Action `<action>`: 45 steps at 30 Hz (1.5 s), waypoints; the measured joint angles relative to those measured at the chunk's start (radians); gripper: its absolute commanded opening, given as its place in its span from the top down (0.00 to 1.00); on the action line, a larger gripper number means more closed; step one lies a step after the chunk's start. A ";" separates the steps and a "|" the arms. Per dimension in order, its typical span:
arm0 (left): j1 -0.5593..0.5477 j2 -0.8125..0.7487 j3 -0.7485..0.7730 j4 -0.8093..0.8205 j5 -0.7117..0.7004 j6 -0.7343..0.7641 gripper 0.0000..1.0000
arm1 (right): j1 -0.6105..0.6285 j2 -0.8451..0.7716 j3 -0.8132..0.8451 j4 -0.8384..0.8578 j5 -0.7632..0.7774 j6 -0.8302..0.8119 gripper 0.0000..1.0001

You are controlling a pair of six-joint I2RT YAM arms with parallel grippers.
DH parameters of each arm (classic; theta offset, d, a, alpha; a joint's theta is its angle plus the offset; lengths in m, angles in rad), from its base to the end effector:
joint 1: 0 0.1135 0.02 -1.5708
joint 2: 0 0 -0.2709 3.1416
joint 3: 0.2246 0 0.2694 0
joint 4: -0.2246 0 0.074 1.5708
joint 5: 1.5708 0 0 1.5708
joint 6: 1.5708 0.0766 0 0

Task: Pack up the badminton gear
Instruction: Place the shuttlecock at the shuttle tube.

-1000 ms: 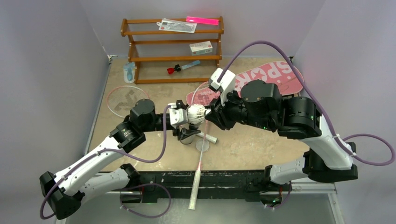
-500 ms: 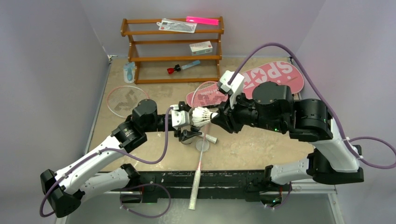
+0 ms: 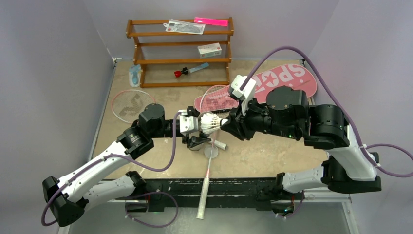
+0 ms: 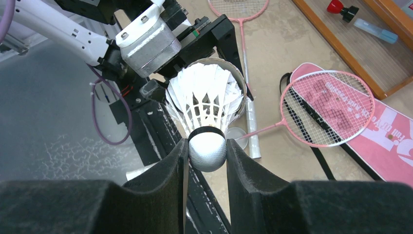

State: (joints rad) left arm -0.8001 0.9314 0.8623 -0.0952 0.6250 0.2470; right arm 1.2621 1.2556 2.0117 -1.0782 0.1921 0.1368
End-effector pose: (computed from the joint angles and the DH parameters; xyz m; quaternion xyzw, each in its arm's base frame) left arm 0.1481 -0.2169 0.3503 0.5351 0.5292 -0.3936 0.5280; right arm 0.0830 0.2122 0.5477 -0.3834 0.7130 0.3151 0.4953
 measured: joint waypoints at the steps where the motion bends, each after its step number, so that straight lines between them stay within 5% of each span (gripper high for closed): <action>1: 0.000 0.000 0.000 0.000 0.000 0.000 0.49 | 0.000 0.000 0.000 0.002 0.000 0.000 0.83; 37: -0.014 0.005 0.006 -0.008 0.000 0.012 0.47 | 0.000 0.020 0.007 -0.020 -0.003 0.005 0.82; 45: -0.021 0.010 0.011 -0.016 0.002 0.021 0.46 | 0.000 0.021 0.007 -0.024 -0.004 0.005 0.66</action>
State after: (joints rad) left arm -0.8211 0.9413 0.8734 -0.1116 0.6270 0.2676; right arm 1.2625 1.2762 2.0190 -1.1023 0.1883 0.1417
